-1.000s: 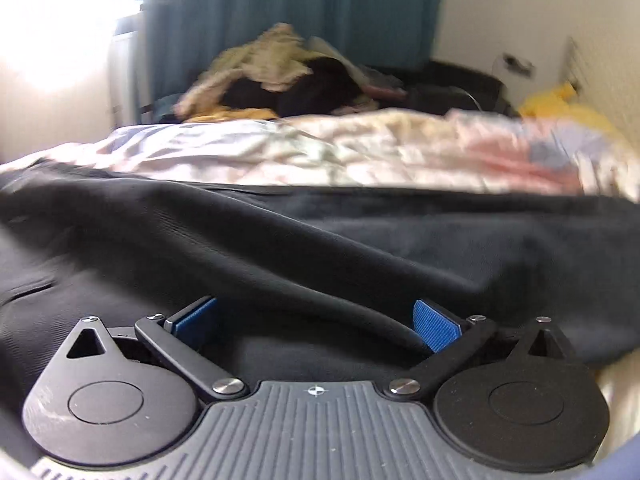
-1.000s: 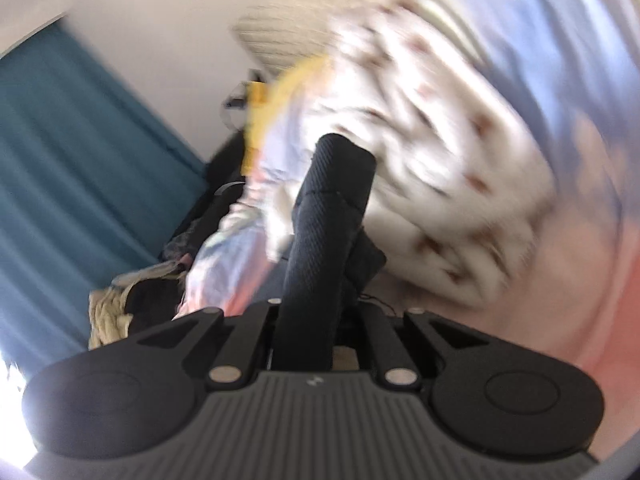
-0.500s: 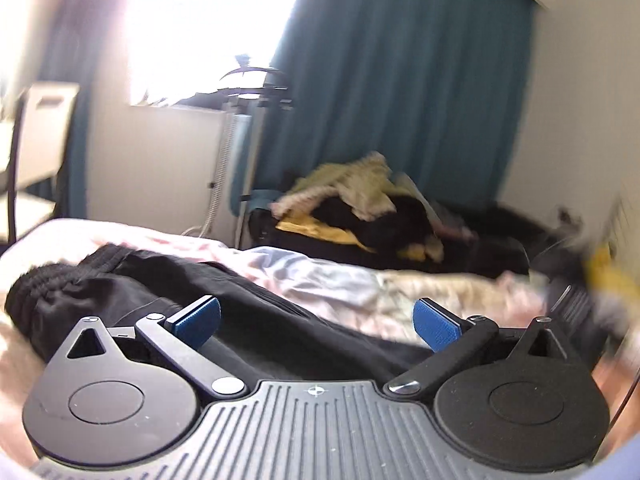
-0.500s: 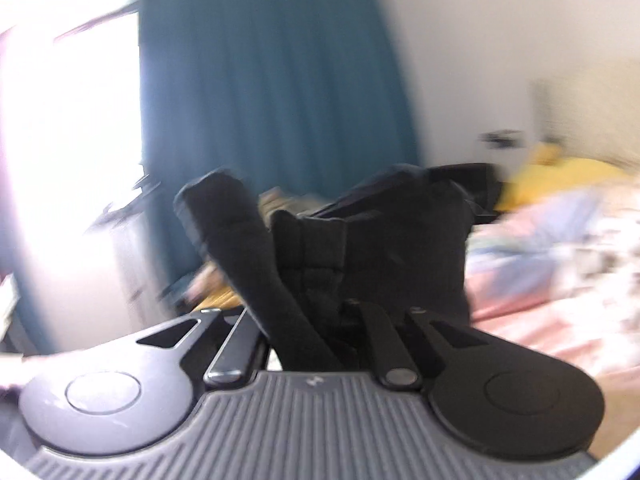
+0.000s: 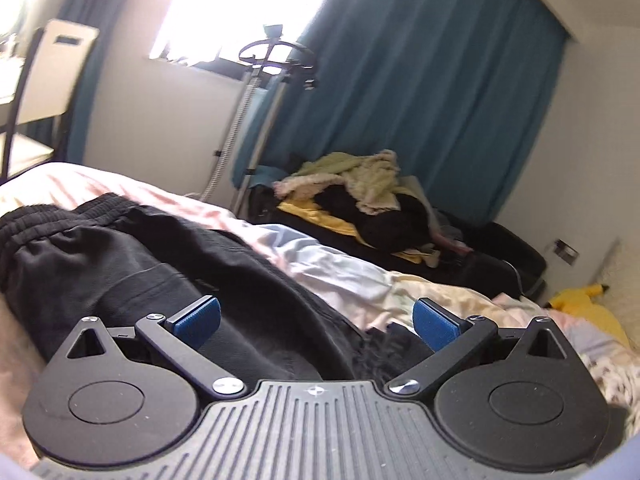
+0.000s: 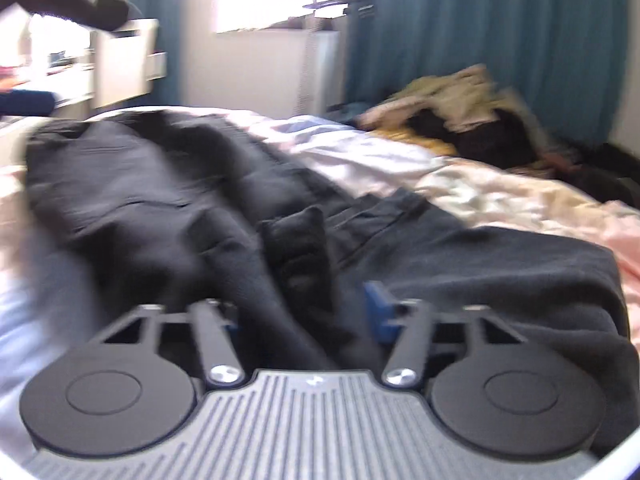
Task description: Fold clothes
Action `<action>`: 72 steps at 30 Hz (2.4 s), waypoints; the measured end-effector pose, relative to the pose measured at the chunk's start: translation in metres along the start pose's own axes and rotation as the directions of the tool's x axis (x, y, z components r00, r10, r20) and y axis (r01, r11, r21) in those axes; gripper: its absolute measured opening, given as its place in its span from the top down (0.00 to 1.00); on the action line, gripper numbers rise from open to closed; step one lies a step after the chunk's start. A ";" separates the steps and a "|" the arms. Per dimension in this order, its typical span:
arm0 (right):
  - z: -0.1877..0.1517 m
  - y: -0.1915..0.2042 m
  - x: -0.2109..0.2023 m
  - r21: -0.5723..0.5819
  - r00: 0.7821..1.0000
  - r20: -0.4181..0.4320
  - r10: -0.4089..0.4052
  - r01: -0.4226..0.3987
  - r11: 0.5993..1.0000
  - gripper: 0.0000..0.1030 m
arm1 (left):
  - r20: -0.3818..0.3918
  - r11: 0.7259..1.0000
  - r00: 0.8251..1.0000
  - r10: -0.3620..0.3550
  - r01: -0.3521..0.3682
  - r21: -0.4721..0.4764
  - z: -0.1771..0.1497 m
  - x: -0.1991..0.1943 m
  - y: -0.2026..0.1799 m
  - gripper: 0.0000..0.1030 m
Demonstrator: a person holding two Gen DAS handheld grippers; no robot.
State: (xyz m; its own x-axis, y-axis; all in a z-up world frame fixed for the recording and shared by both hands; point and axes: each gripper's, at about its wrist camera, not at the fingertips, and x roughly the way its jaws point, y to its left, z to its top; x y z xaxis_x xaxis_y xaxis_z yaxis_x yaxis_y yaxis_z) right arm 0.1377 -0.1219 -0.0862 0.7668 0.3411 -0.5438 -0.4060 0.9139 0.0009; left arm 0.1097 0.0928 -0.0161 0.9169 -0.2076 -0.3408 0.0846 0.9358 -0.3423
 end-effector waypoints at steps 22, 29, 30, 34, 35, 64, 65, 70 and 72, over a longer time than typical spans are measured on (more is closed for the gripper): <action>-0.097 -0.153 -0.068 0.833 0.946 -0.009 -0.323 0.186 0.522 0.16 | -0.267 0.970 0.957 0.117 -0.052 0.238 -0.087 0.076 -0.053 0.58; -0.103 -0.147 -0.071 0.855 0.951 -0.029 -0.308 0.183 0.485 0.16 | -0.059 0.987 0.996 -0.066 0.073 0.140 -0.067 0.034 -0.053 0.31; -0.105 -0.147 -0.072 0.866 0.952 -0.030 -0.303 0.176 0.468 0.16 | -0.057 0.988 0.992 -0.111 0.116 0.104 -0.064 0.033 -0.052 0.30; -0.105 -0.147 -0.073 0.883 0.955 -0.034 -0.295 0.166 0.438 0.16 | -0.153 0.968 0.961 -0.232 0.213 -0.129 -0.067 0.053 -0.033 0.32; -0.105 -0.147 -0.073 0.883 0.955 -0.037 -0.295 0.169 0.437 0.16 | -0.178 0.953 0.950 -0.258 0.220 -0.206 -0.068 0.061 -0.026 0.32; -0.106 -0.148 -0.087 0.896 0.955 0.032 -0.295 0.104 0.432 0.14 | -0.126 0.885 0.953 -0.277 0.202 -0.420 -0.056 0.038 -0.016 0.81; -0.105 -0.147 -0.090 0.893 0.953 0.043 -0.300 0.098 0.440 0.14 | -0.158 0.899 0.953 -0.260 0.179 -0.400 -0.060 0.038 -0.015 0.81; -0.099 -0.143 -0.104 0.872 0.934 0.143 -0.327 0.038 0.487 0.12 | -0.353 0.946 0.926 -0.132 0.011 -0.325 -0.092 0.069 0.005 0.81; -0.097 -0.144 -0.106 0.861 0.929 0.185 -0.321 0.004 0.509 0.09 | -0.352 0.937 0.926 -0.140 0.009 -0.349 -0.095 0.071 0.008 0.81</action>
State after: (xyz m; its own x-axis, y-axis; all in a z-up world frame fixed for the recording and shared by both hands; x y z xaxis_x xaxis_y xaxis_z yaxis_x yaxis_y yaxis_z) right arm 0.0665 -0.3106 -0.1103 0.9344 0.0647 -0.3502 0.2246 0.6563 0.7203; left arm 0.1383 0.0588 -0.1265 0.6999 -0.4230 -0.5756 -0.0484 0.7759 -0.6291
